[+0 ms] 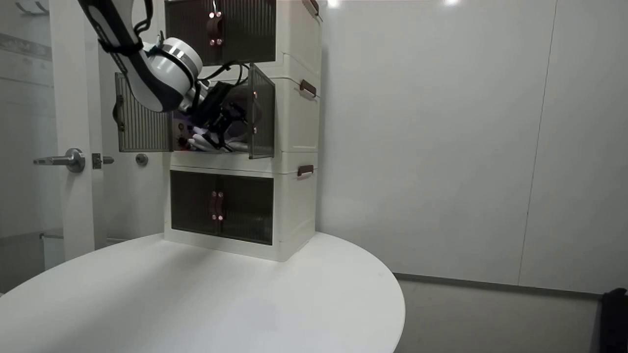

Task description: Open the doors of the second cabinet, remove one towel and put it on the table

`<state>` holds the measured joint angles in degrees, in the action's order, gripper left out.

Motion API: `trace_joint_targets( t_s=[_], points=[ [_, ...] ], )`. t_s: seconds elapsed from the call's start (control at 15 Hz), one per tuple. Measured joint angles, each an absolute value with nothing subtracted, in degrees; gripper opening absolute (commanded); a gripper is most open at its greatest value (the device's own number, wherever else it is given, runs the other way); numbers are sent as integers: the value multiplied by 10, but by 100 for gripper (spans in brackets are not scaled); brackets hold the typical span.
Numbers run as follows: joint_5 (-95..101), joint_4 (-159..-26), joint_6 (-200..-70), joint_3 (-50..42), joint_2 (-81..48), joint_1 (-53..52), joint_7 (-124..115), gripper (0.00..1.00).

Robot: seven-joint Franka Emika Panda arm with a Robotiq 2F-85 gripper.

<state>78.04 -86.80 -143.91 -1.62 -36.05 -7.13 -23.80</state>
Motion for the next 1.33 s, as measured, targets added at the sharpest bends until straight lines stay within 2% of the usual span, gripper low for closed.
trace_joint_targets(
  t_s=[0.13,0.2,0.67,0.8,1.33],
  points=[
    [780,-855,-1439,-16,-371,-71,-238,68],
    [780,-847,-1439,-16,-376,-71,-238,58],
    [780,-815,-1439,-16,-403,-71,-238,5],
    [780,-810,-1439,-16,-407,-72,-238,0],
    [685,-834,-1446,5,-380,-70,-237,2]
  ],
)
